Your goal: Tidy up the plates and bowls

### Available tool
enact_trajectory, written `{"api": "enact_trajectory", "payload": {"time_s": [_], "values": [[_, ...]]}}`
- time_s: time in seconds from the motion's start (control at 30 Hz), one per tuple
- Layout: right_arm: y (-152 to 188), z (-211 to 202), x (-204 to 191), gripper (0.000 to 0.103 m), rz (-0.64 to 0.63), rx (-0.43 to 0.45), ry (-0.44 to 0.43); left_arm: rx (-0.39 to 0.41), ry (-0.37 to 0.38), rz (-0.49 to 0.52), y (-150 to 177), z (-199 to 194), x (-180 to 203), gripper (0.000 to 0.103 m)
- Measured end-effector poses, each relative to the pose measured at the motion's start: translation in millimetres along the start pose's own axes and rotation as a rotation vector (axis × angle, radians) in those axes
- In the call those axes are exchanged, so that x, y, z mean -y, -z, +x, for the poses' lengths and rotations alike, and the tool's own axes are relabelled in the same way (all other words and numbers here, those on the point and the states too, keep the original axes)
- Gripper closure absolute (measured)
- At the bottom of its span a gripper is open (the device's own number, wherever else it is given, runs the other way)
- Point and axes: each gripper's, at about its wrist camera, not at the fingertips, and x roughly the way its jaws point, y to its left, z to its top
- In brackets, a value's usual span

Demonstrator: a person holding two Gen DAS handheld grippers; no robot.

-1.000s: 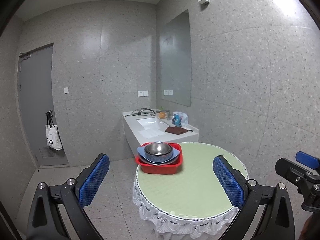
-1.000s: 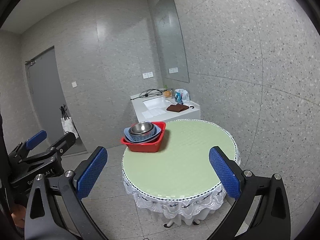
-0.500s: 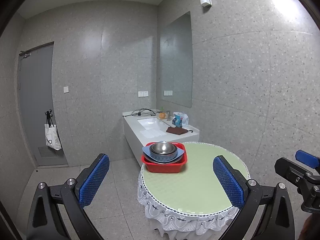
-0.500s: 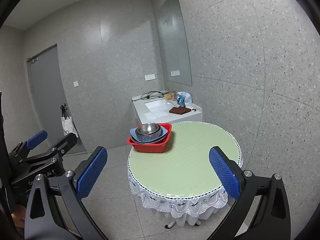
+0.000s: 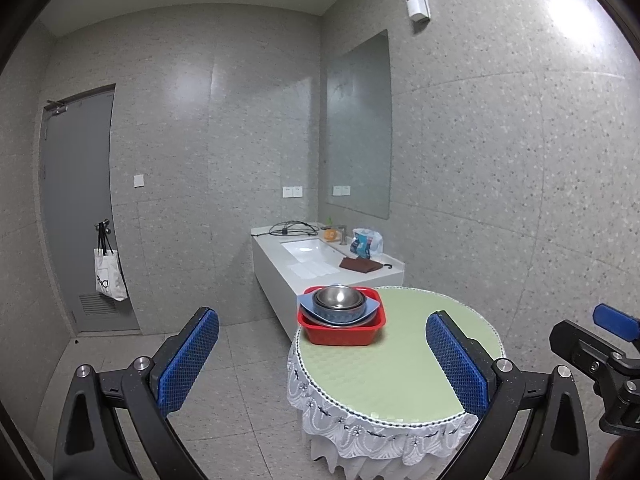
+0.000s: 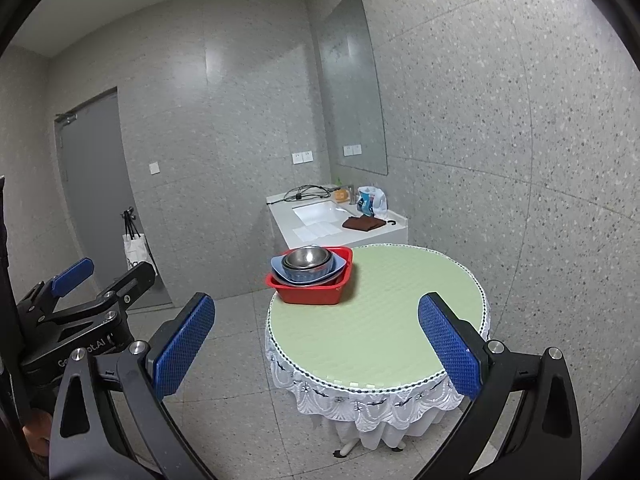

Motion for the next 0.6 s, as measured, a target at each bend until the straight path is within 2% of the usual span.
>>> {"api": "enact_trajectory", "payload": {"time_s": [0.6], "values": [[5,-16,2,0.000,0.007,0.015,0.018,0.020,0.010,0.020,10,-27,18,0.001]]}}
